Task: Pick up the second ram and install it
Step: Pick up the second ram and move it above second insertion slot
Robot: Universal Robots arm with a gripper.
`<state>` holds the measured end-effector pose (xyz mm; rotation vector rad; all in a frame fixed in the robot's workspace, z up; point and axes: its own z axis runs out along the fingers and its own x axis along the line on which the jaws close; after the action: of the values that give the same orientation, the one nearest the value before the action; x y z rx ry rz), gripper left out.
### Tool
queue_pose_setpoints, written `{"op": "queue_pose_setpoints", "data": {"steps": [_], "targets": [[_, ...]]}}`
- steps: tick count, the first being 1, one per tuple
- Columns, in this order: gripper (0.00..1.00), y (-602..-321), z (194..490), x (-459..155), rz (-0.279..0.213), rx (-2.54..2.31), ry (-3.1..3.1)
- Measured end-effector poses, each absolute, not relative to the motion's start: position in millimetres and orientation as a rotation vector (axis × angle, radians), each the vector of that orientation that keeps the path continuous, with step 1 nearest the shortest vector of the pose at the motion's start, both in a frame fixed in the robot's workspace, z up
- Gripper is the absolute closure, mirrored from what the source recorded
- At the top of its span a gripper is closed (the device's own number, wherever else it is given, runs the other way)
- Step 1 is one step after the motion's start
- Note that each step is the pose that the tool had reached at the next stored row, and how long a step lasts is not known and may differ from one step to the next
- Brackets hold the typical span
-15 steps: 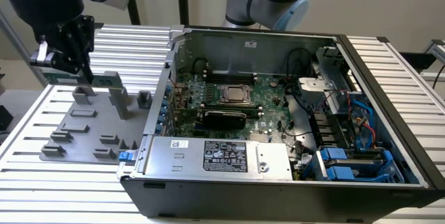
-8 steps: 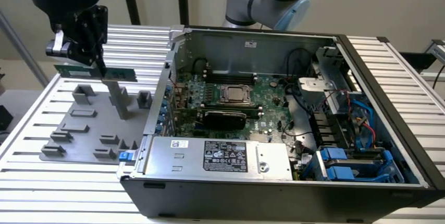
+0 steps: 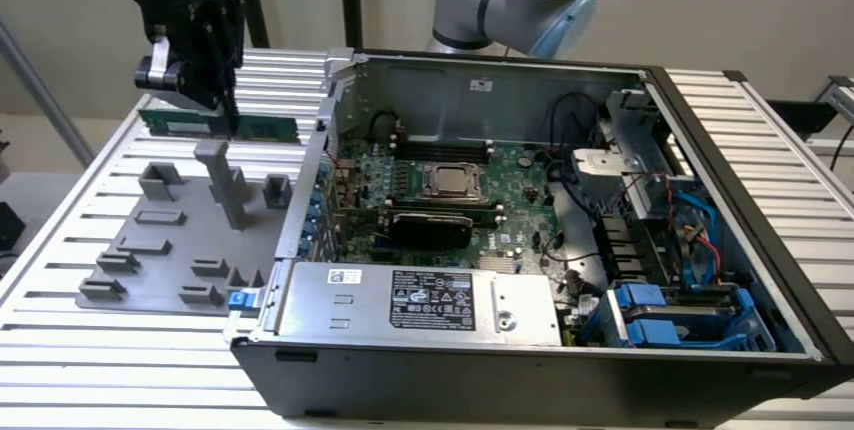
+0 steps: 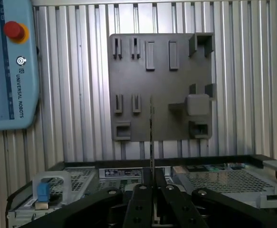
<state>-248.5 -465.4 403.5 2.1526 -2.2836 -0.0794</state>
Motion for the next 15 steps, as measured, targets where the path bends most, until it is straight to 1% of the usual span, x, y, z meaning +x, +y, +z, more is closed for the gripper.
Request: {"op": "queue_pose_setpoints", "data": {"steps": [15], "targets": [[0.87,-465.4,410.3,-180.6,-0.111,2.165,-2.296]]}}
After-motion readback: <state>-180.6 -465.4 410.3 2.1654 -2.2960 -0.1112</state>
